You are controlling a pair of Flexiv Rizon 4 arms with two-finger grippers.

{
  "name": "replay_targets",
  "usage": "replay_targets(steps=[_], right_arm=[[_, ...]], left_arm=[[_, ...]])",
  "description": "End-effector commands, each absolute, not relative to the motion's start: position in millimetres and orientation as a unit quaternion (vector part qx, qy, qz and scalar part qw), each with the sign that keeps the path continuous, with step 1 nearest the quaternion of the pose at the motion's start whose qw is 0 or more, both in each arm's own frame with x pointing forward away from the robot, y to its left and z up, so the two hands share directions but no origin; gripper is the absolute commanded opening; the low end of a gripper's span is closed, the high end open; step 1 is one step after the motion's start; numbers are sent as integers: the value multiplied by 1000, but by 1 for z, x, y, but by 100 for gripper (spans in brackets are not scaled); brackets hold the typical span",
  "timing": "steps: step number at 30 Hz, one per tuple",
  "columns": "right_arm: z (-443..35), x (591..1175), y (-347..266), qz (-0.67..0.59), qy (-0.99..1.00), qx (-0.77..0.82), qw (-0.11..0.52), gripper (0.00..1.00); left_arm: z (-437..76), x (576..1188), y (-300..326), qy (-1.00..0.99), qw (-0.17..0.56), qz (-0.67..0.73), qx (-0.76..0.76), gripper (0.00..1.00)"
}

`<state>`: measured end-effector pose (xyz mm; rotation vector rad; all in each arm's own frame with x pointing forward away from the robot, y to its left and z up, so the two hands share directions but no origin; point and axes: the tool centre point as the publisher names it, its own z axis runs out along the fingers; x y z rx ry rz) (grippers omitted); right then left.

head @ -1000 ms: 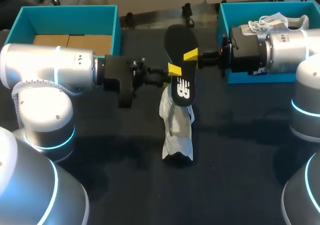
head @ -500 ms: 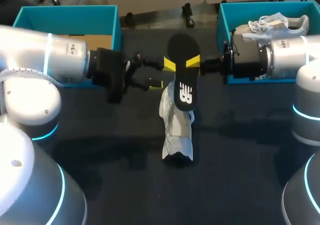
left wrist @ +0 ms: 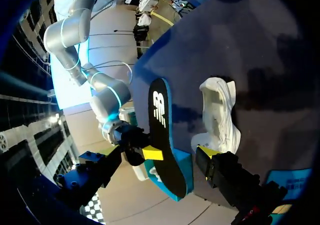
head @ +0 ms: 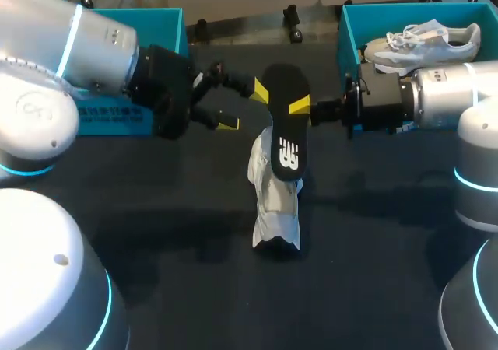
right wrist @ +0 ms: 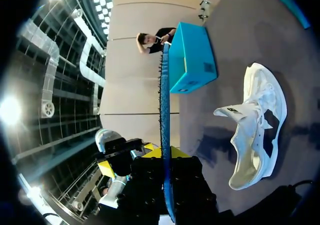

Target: Take the shoe out of the shoebox, open the shoe tongue, remove and reinsert the insole, then place the shoe into the shoebox

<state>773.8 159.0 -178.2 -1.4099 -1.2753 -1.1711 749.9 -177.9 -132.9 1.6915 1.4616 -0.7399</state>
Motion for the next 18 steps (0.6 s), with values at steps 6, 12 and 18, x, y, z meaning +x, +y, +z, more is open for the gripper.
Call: replay_targets(steps=[6, 12, 18], right_arm=[[-188, 776, 169, -452, -521, -575, 440, 0], [-189, 776, 172, -443, -527, -577, 438, 0], [-192, 775, 175, -443, -530, -575, 438, 0]], left_arm=[[-117, 756, -176, 631, 236, -189, 715, 100], [-110, 757, -174, 637, 172, -145, 738, 100], [-111, 759, -173, 638, 133, -104, 751, 100]])
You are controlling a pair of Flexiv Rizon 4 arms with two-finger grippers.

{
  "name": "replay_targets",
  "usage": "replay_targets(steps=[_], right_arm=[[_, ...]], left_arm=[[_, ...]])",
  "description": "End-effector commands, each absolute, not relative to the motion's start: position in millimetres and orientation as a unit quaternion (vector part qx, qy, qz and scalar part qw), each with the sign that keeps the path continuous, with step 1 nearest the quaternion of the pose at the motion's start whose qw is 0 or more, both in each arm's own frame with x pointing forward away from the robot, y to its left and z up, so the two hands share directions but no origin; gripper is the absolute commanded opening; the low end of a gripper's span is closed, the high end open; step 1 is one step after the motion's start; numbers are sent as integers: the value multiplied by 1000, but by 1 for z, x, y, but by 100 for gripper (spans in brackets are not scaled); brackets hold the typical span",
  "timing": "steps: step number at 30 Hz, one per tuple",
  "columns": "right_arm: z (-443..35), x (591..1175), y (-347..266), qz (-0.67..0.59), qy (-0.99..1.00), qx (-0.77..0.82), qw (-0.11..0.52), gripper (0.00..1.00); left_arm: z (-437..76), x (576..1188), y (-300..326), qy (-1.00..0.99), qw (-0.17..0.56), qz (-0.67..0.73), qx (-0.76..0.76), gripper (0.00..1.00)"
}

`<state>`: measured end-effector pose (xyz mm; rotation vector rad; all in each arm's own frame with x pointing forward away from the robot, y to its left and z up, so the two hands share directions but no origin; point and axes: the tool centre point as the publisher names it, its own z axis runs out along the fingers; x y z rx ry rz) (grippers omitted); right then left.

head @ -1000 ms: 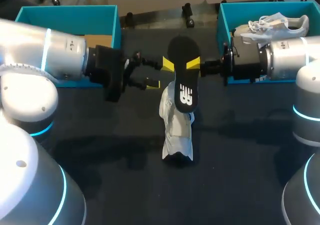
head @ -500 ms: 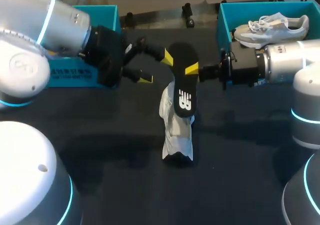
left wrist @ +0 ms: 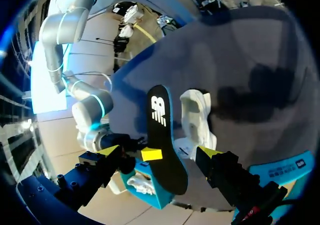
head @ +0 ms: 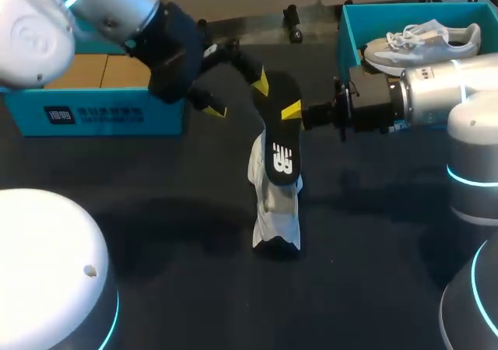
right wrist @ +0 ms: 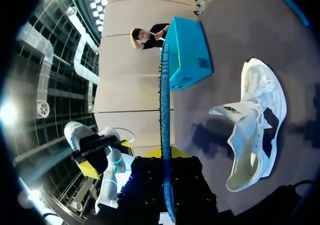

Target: Take the shoe out of the shoebox, open the shoe tongue, remove and reinsert the insole, then place the shoe into the shoebox

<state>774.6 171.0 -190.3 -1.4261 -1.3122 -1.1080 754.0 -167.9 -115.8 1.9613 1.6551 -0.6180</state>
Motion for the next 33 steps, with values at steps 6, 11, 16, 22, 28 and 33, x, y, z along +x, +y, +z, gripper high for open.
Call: replay_targets(steps=[6, 11, 16, 22, 28, 33], right_arm=[[-194, 774, 178, -440, -532, -575, 439, 0], [-195, 774, 181, -435, -535, -575, 441, 0], [-198, 773, 182, -434, -535, -575, 441, 0], [-199, 774, 183, -436, -536, -573, 441, 0], [-200, 774, 185, -436, -538, -570, 442, 0], [-200, 773, 188, -435, -539, -571, 442, 0]], left_arm=[[-111, 759, -175, 643, 99, -80, 755, 100], [-105, 755, -175, 653, 66, -60, 752, 100], [-106, 756, -174, 682, 41, -59, 728, 100], [-107, 760, -173, 705, 26, -38, 707, 100], [-105, 763, -172, 719, 15, -30, 694, 100], [-109, 764, -173, 727, 15, -32, 685, 100]])
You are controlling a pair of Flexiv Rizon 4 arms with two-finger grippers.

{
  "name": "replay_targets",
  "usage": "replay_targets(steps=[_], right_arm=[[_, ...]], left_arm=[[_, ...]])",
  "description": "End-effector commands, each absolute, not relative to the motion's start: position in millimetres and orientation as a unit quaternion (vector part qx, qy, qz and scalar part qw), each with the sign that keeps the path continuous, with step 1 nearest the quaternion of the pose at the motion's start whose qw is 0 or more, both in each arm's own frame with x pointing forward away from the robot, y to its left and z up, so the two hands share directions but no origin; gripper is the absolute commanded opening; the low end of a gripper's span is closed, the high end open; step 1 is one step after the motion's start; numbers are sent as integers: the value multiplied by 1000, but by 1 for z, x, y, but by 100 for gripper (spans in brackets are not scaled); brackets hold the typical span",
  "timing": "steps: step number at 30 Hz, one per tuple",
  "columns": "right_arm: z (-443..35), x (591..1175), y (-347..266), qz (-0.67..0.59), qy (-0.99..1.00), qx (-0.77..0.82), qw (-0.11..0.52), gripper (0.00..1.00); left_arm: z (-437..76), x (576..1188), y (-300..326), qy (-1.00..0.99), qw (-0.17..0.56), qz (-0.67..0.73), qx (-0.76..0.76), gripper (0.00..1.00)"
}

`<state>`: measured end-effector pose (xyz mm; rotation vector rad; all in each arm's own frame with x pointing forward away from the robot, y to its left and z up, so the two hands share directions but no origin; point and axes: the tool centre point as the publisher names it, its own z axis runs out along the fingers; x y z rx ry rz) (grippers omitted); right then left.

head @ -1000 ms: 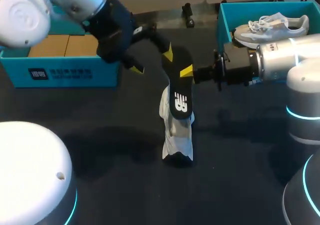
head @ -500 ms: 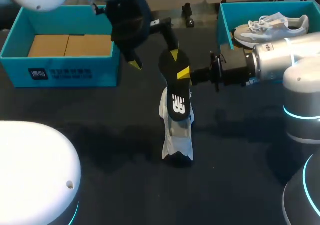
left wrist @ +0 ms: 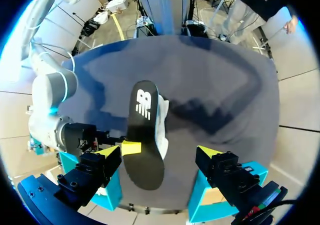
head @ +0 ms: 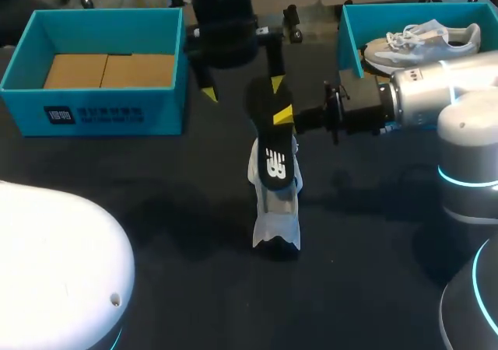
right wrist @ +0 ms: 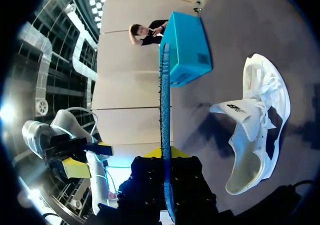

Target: Take the shoe out of the shoebox, open the shoe tongue, remove and reinsert the insole, then place the shoe into the shoebox

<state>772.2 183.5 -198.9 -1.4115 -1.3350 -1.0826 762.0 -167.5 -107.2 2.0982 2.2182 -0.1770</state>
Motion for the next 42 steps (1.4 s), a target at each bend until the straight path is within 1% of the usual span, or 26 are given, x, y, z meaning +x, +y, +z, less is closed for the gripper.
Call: replay_targets(steps=[1, 19, 24, 30, 34, 42], right_arm=[[-200, 772, 189, -435, -539, -571, 442, 0], [-199, 771, 191, -433, -541, -569, 443, 0], [-198, 770, 186, -432, -541, -570, 443, 0], [-194, 766, 177, -433, -538, -576, 437, 0], [-191, 763, 172, -433, -538, -578, 435, 0], [-184, 757, 165, -437, -535, -581, 431, 0]], left_arm=[[-110, 765, -174, 726, 23, -31, 686, 100], [-111, 772, -184, 720, 64, -57, 689, 100], [-117, 780, -184, 716, 117, -90, 683, 100], [-121, 784, -176, 717, 163, -129, 665, 100], [-120, 784, -174, 718, 180, -158, 654, 100], [-118, 786, -175, 704, 250, -228, 625, 100]])
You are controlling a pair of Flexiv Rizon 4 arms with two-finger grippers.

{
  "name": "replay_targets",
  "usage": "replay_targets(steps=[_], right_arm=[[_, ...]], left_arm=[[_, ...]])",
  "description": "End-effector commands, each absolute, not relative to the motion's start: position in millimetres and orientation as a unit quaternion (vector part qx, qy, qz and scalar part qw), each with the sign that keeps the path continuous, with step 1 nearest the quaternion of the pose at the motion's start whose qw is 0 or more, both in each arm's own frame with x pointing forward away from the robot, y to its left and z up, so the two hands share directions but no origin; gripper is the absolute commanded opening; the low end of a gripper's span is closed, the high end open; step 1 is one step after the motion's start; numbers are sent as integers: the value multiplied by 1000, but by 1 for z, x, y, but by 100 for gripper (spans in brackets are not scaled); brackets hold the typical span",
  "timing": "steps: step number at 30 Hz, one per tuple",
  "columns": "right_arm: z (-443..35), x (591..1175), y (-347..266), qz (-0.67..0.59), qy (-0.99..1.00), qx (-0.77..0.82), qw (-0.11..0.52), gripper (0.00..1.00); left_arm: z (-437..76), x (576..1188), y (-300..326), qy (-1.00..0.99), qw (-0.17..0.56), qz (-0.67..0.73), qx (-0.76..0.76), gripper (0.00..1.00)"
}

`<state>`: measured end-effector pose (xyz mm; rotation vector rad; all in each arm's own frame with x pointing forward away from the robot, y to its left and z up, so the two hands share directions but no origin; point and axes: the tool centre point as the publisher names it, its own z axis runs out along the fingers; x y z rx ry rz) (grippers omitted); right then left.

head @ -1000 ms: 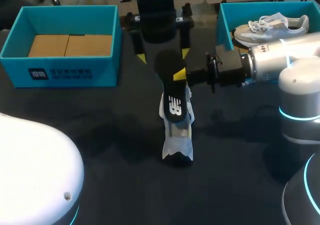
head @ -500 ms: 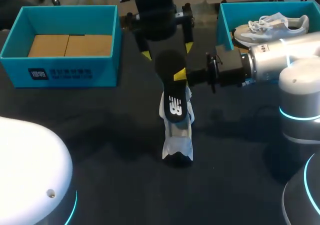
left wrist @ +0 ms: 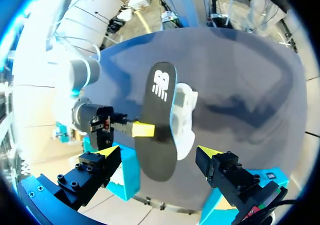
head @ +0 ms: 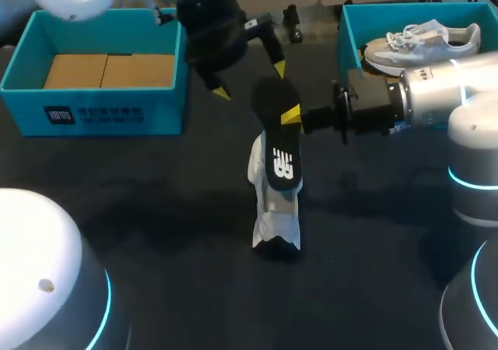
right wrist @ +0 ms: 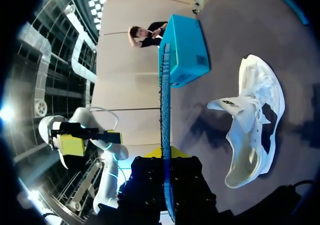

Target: Take the shoe out of the shoebox, open the shoe tongue, remove and reinsert the insole, then place the shoe into the shoebox

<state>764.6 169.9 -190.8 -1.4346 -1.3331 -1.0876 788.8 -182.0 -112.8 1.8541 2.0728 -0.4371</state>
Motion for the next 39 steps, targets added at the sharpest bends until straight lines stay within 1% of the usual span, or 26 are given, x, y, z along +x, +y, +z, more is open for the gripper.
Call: replay_targets(steps=[1, 12, 17, 21, 31, 39], right_arm=[[-183, 756, 164, -437, -536, -581, 430, 0], [-174, 752, 157, -438, -534, -581, 431, 0], [-170, 752, 154, -441, -534, -578, 432, 0], [-168, 754, 153, -439, -534, -578, 433, 0], [-158, 758, 144, -462, -524, -571, 431, 0], [-149, 759, 151, -455, -531, -562, 440, 0]], left_arm=[[-117, 786, -176, 699, 263, -236, 622, 100], [-120, 789, -181, 657, 364, -311, 582, 100], [-123, 789, -181, 645, 394, -324, 569, 100], [-128, 792, -182, 628, 435, -339, 550, 100], [-136, 791, -182, 612, 488, -362, 506, 100], [-136, 797, -185, 593, 523, -386, 475, 100]])
